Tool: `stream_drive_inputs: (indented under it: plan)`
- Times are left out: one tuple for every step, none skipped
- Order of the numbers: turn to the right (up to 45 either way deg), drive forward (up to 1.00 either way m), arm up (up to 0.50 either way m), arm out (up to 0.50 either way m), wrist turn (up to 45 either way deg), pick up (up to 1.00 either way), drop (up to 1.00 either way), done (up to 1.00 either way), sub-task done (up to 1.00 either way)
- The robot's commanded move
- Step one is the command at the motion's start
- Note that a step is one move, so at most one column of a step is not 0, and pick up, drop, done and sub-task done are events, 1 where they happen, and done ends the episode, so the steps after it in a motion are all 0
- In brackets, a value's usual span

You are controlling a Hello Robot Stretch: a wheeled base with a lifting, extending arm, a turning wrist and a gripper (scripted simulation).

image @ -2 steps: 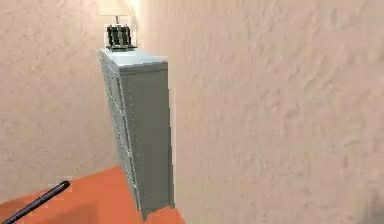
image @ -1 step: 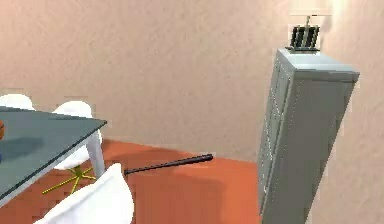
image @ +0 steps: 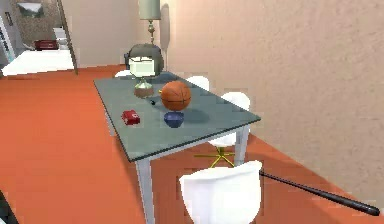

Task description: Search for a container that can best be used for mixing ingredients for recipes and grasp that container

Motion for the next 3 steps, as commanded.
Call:
stream_drive_inputs:
  plan:
    - [-9.0, 0.00, 0.00, 0.00, 0.0, 0.00, 0.00, 0.00, 0.00]
    - [-3.0, 0.00, 0.00, 0.00, 0.0, 0.00, 0.00, 0.00, 0.00]
    - [0.0, 0.45, 0.00, 0.00, 0.0, 0.00, 0.00, 0.00, 0.00]
